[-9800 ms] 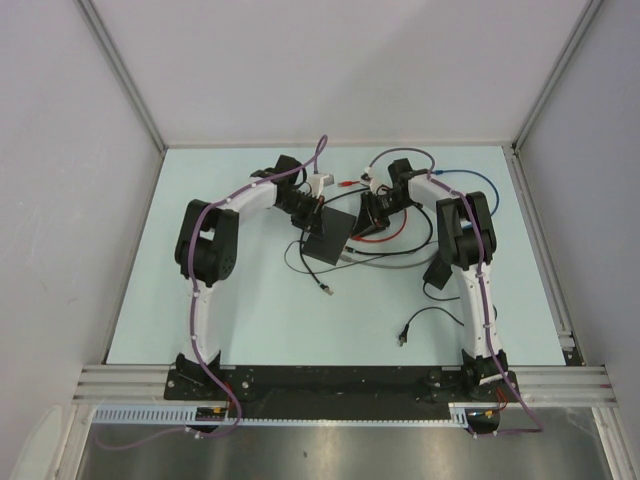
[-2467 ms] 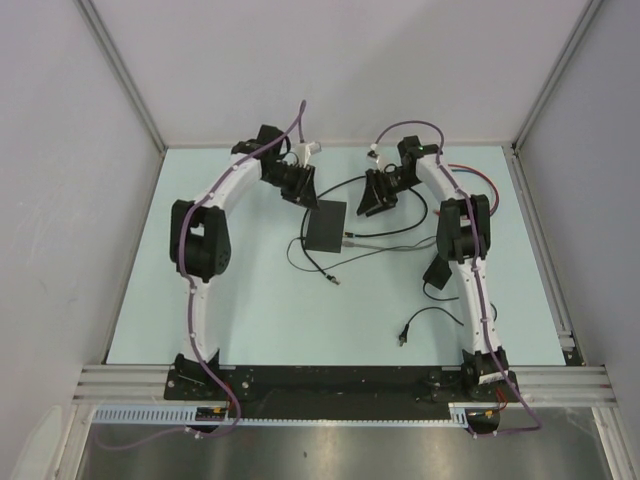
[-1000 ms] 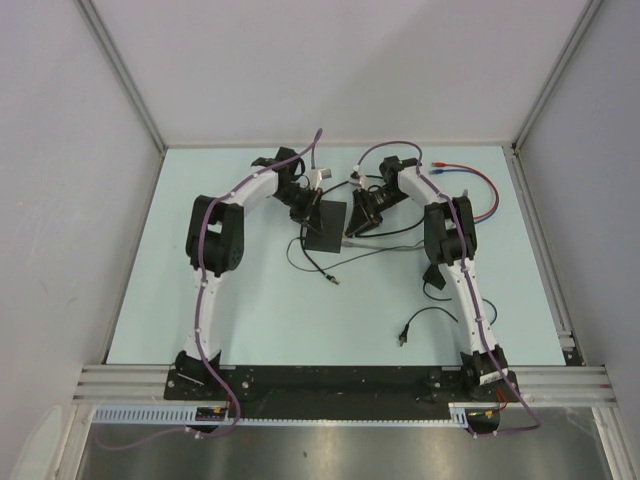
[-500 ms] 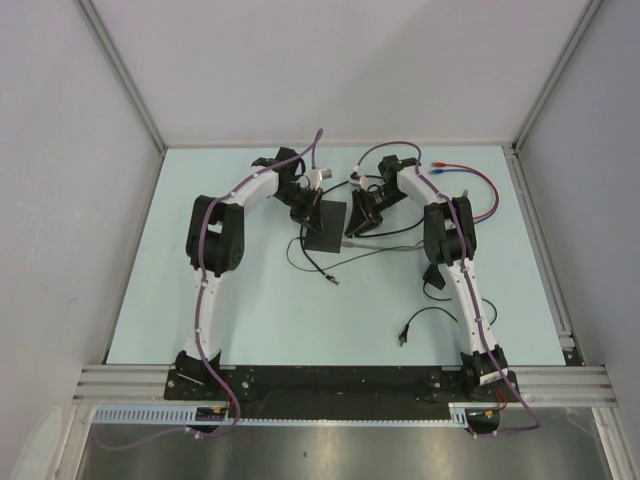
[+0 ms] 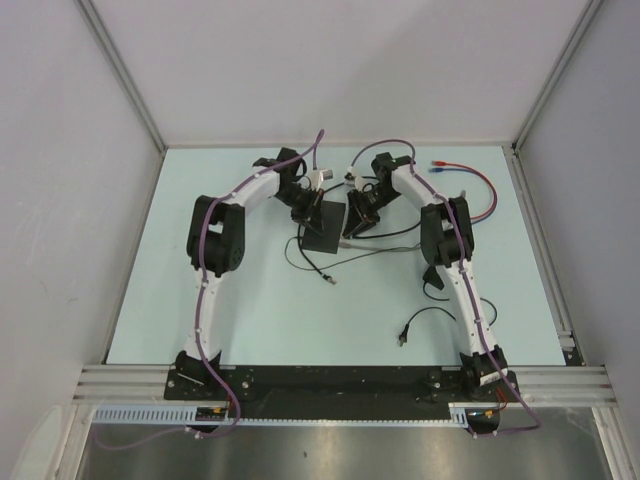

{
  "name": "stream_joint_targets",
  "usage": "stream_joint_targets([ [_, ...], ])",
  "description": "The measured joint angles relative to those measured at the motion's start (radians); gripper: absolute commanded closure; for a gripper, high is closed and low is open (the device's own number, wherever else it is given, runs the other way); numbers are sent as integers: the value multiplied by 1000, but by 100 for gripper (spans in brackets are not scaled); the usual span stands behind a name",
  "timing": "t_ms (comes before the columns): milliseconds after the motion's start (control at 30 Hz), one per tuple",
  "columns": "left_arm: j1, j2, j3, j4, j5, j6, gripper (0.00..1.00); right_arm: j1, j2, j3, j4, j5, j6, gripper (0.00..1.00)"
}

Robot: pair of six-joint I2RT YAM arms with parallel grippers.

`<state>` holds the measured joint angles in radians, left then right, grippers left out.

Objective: Pull the plug from the switch port

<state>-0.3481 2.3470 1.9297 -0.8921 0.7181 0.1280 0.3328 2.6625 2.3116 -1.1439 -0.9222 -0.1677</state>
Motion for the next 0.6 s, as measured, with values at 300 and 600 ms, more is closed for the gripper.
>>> stream_joint_targets([
  [300,-1,0,0,0,0,0,100,13,-24,-20,14,48,2,93],
  [600,-1,3,0,1,0,-6,100,33,-75,-74,49,122,-29,100],
])
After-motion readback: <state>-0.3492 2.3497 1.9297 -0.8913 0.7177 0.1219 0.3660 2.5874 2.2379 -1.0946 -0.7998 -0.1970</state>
